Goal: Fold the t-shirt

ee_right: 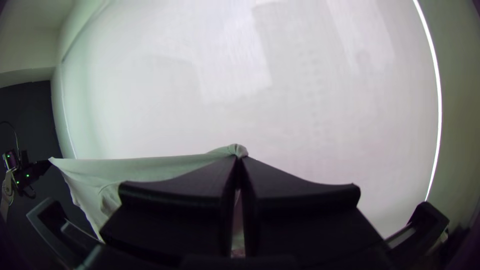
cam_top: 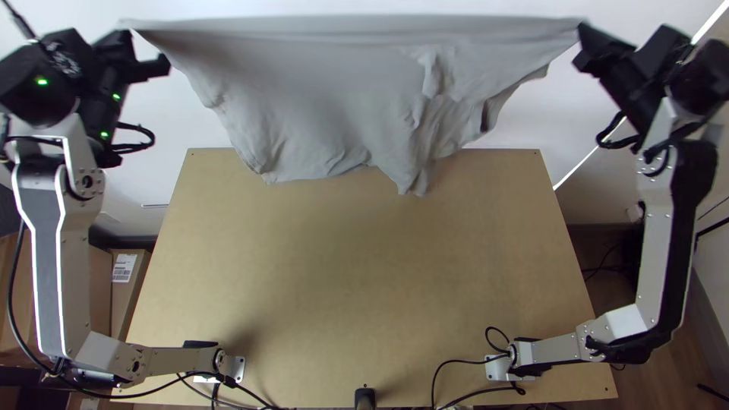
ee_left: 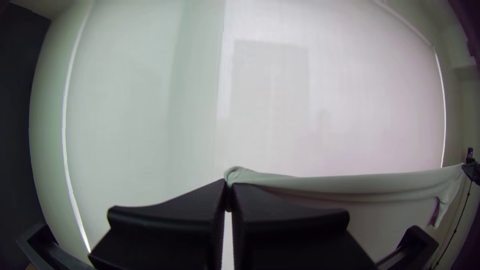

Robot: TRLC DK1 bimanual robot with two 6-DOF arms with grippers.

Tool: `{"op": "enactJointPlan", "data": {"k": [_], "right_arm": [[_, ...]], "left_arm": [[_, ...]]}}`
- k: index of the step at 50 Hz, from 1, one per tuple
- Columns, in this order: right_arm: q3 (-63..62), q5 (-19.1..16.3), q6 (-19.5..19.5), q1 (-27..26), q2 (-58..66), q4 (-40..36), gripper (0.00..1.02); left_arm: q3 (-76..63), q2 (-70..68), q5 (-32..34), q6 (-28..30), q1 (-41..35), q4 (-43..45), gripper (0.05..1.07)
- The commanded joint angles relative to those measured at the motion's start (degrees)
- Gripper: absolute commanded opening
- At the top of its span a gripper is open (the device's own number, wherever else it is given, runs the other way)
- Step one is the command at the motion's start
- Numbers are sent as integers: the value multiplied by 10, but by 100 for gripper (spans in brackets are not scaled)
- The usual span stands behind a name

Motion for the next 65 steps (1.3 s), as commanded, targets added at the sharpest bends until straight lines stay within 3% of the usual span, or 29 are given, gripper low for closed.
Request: {"op": "enactJointPlan", "data": {"k": [1,18,26,35,43,54,65], "right_arm": [[50,45,20,-27,-32,15,3],[-33,45,35,-47,-255,-12,3],[-100,44,35,-43,-349,-13,2],[-138,44,52,-29,-385,-27,2],[-241,44,68,-23,-405,-45,2],[-550,44,70,1,-470,9,2],[-787,44,66,13,-478,90,2]], "left_arm": [[52,-45,-40,1,21,35,8],[10,-212,-40,1,20,33,8],[-33,-289,-39,-36,-31,18,8],[-99,-348,-33,-78,-34,-13,8],[-288,-432,-26,-90,-44,-23,8],[-671,-594,-12,-97,-53,19,8],[-820,-574,18,-105,-40,51,8]]}}
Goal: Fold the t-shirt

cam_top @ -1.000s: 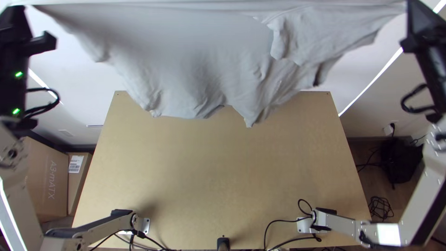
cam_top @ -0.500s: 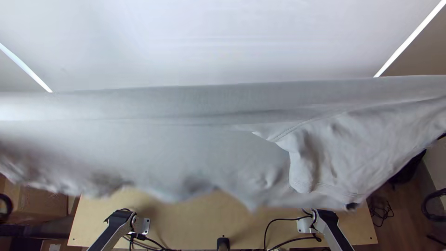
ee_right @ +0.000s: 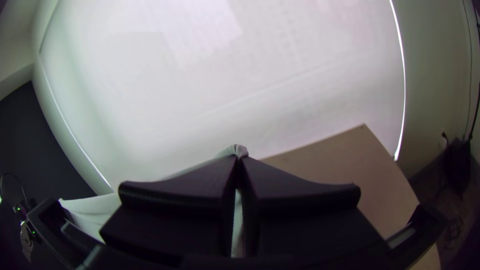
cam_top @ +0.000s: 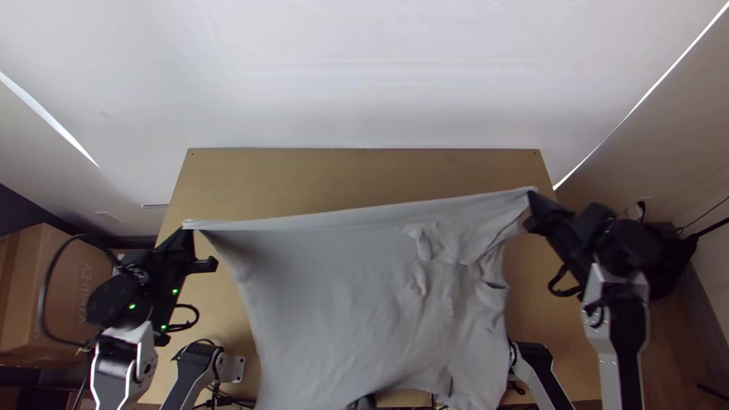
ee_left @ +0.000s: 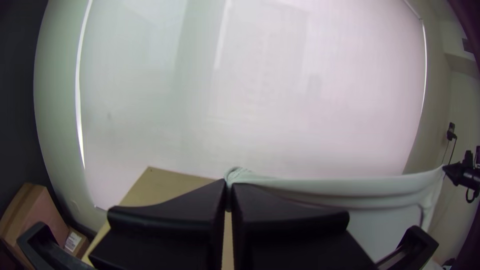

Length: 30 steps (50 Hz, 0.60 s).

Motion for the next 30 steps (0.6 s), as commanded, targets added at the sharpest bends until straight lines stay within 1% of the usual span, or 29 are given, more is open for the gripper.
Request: {"op": "enactJointPlan", "data": {"k": [1,6,12,20,30], "right_arm": [[-81,19,7,2,-6,62,2],[-124,19,8,3,31,106,2],[-130,19,14,3,102,145,2],[-117,20,14,3,207,213,2],[-71,21,12,12,341,272,2]], "left_arm": [[-38,22,11,-22,15,44,8],[-53,86,32,-30,32,81,8],[-48,183,55,-32,54,135,8],[-31,319,64,-27,75,228,8],[26,471,69,-20,91,280,8]]}}
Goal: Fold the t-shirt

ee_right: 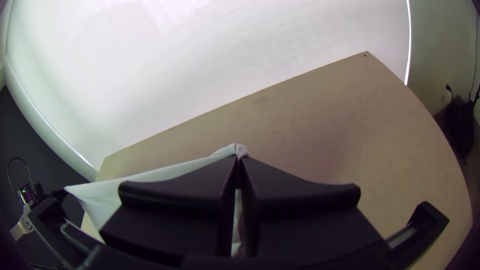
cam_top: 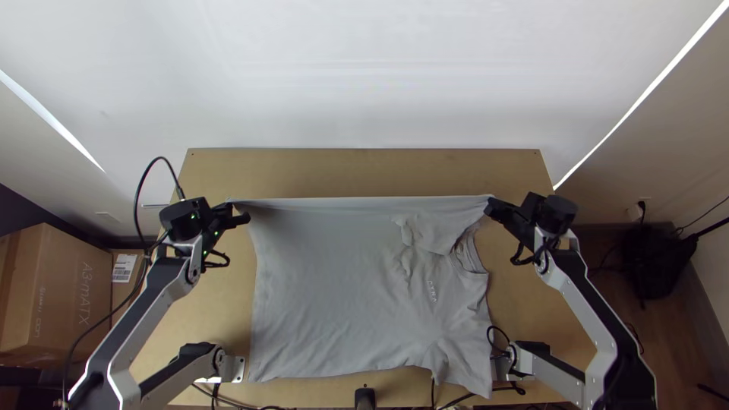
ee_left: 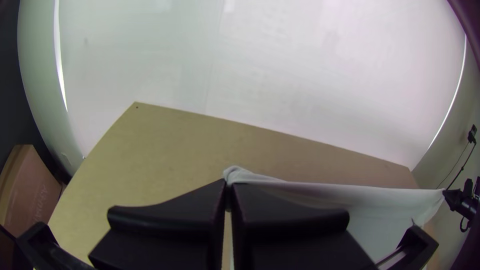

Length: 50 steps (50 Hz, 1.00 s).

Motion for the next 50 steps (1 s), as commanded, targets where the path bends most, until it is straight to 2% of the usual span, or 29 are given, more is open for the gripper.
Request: {"op": "enactJointPlan", "data": {"k": [1,12,26,50], "right_arm": [[43,18,9,0,70,39,2],[109,19,8,6,209,81,2],[238,33,-5,8,366,82,2],[441,57,-6,23,525,13,3]], "left_arm": [[51,70,-12,0,19,33,8],[119,198,-3,1,19,48,8],[216,327,-2,1,19,52,8],[377,485,-2,-1,24,20,8]]}}
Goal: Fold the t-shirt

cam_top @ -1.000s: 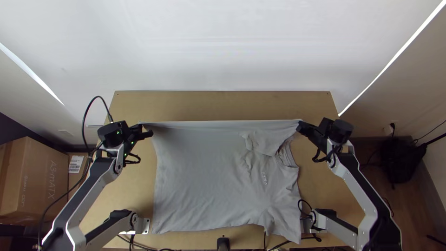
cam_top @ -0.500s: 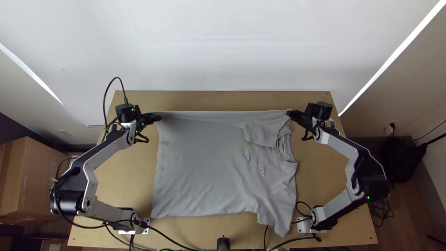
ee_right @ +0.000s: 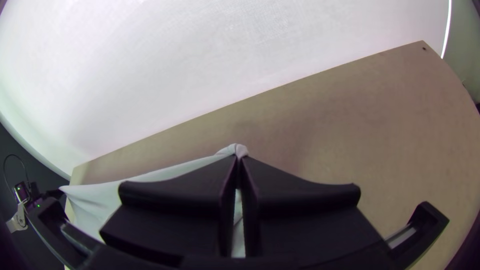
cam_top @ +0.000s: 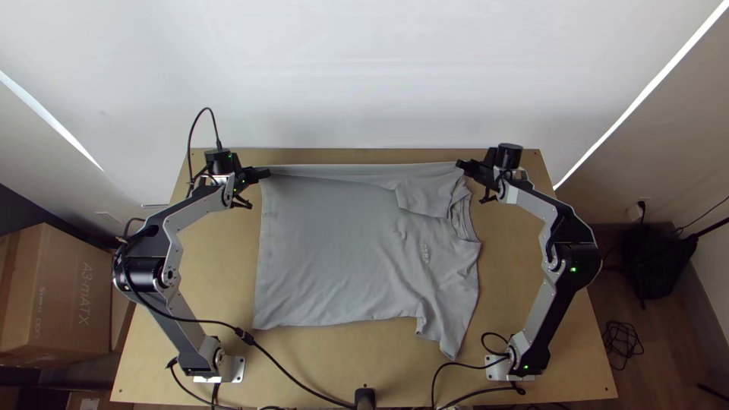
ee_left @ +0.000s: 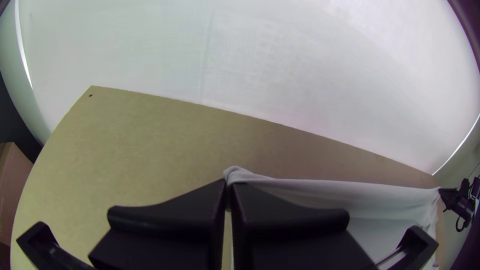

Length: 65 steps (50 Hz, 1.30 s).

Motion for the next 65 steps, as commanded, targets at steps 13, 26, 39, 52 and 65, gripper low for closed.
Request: {"op": "enactJointPlan", "data": {"k": [13,26,39,52,65], "right_arm": [[114,22,9,-4,52,-82,3],[114,22,9,-4,22,-121,3],[81,22,9,-3,-31,-149,3],[10,22,5,6,-95,-149,3],[-57,22,4,8,-135,-146,3]], "left_arm": [[80,31,-5,-4,21,-83,8],[79,2,20,-6,21,-153,8],[27,-47,21,-3,25,-153,8],[-47,-105,24,0,25,-146,8],[-106,-158,24,-3,22,-135,8]]}}
